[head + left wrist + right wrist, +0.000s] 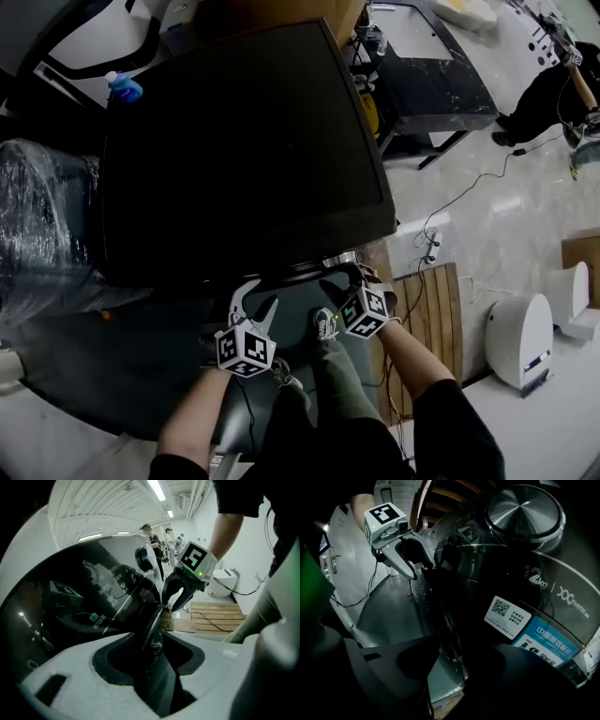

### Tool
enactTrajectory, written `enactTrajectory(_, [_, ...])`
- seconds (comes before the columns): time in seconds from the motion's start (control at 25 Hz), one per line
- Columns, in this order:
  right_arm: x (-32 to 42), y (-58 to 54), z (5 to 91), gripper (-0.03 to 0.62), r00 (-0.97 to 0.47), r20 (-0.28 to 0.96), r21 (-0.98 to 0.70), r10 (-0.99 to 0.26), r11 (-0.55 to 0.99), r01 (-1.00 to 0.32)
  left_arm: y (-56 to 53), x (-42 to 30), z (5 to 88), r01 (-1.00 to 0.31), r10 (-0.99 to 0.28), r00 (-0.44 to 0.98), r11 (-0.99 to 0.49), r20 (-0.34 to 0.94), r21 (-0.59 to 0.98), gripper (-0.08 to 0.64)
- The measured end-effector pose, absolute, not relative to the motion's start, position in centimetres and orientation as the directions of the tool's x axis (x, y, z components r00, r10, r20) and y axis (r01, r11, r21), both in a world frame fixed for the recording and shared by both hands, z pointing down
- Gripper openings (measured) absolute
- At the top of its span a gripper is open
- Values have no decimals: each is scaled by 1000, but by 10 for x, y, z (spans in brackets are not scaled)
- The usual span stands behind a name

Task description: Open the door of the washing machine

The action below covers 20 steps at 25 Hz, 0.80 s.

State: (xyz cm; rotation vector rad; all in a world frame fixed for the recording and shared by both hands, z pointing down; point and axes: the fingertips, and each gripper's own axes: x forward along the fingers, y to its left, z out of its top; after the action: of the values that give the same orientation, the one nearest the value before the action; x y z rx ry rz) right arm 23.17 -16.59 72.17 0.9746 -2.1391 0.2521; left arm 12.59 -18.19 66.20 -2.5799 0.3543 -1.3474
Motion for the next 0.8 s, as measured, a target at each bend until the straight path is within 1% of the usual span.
enactTrajectory(0.36, [226, -169, 731, 161, -440, 698, 125, -565, 702, -701, -186, 127, 673, -58, -314, 532, -940, 786, -336, 195])
enactTrajectory(0.48, [224, -170, 730, 155, -451, 697, 102, -557, 700, -707, -189, 127, 673, -77, -339, 528, -932, 779, -353, 195])
enactTrajectory(0.56, [225, -170, 731, 150, -444, 702, 116, -556, 705, -700, -190, 128, 673, -80, -355, 516, -926, 780, -368, 167])
enactTrajectory(0.68, [226, -168, 732, 144, -425, 709, 138, -563, 701, -699, -188, 129, 673, -62, -362, 501, -921, 786, -384, 155])
enactTrajectory(0.8, [227, -167, 732, 143, -427, 709, 116, -561, 690, -715, -187, 130, 673, -56, -360, 484, -922, 798, -382, 148])
